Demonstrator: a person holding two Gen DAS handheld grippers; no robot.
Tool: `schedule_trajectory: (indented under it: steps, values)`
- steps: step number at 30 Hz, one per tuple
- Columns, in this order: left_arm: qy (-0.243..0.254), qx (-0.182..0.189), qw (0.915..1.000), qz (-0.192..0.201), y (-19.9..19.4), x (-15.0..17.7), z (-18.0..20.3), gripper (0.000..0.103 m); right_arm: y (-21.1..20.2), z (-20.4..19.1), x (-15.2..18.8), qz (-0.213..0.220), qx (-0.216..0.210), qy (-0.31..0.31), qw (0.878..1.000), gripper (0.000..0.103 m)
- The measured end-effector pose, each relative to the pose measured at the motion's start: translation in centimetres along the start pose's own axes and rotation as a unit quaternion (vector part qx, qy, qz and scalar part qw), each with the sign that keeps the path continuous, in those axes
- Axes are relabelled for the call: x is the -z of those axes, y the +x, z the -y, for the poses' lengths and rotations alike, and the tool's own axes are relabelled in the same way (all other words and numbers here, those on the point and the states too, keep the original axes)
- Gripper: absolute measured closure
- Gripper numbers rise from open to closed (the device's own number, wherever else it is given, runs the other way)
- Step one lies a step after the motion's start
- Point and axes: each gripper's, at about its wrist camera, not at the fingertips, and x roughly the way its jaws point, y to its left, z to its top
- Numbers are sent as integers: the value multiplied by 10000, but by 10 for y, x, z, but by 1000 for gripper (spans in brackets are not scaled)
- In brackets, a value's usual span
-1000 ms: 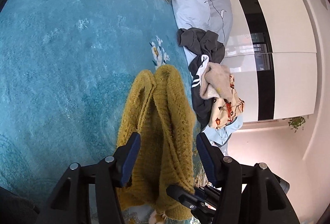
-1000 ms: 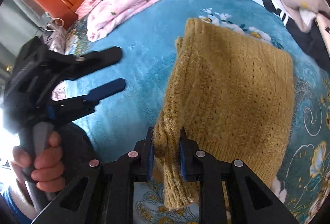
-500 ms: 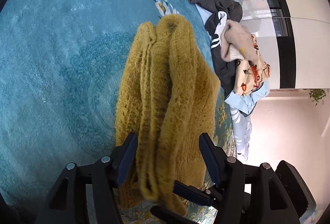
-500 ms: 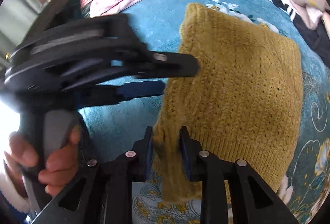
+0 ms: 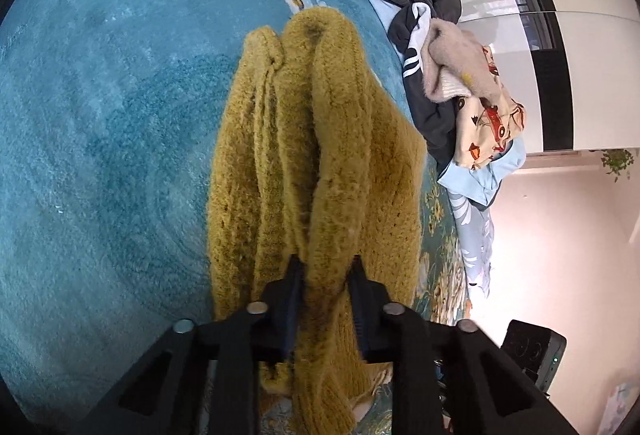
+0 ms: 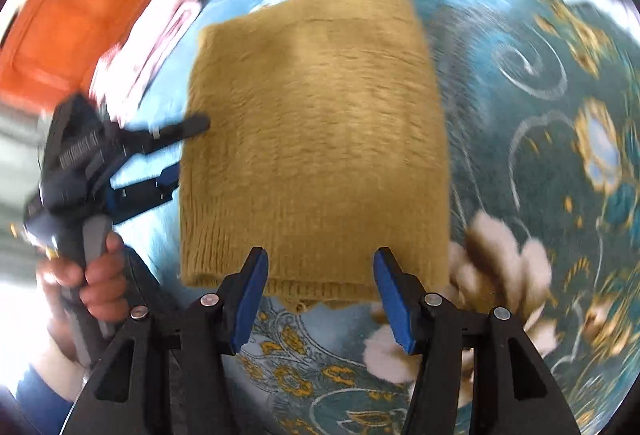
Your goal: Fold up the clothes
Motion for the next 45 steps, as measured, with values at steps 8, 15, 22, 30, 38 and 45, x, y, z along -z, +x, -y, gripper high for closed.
schedule_trajectory:
  steps: [8, 15, 22, 30, 38, 45]
  values:
    - [-23, -593, 9982, -12, -5, 5, -4, 89, -8, 16, -8, 288, -421, 573, 9971, 47]
    - [-44, -1110, 9938, -23, -9, 10, -7, 84, -10, 32, -13, 366, -366, 831, 9952, 47]
    - [-433, -1135, 9926, -33, -14, 8, -25, 55, -5, 47, 1, 392, -444, 947, 9937, 45]
    - [-123, 99, 9974, 706, -55, -3, -10, 27, -1, 49, -3, 357, -500, 801, 9949, 42]
    - [-151, -425, 9968, 652, -22, -81, -3, 25, -3, 52, -3, 262, -580, 724, 9953, 39]
    - [-111, -728, 9966, 358, 10, -115, -15, 22, -1, 64, 4, 305, -646, 911, 9933, 39]
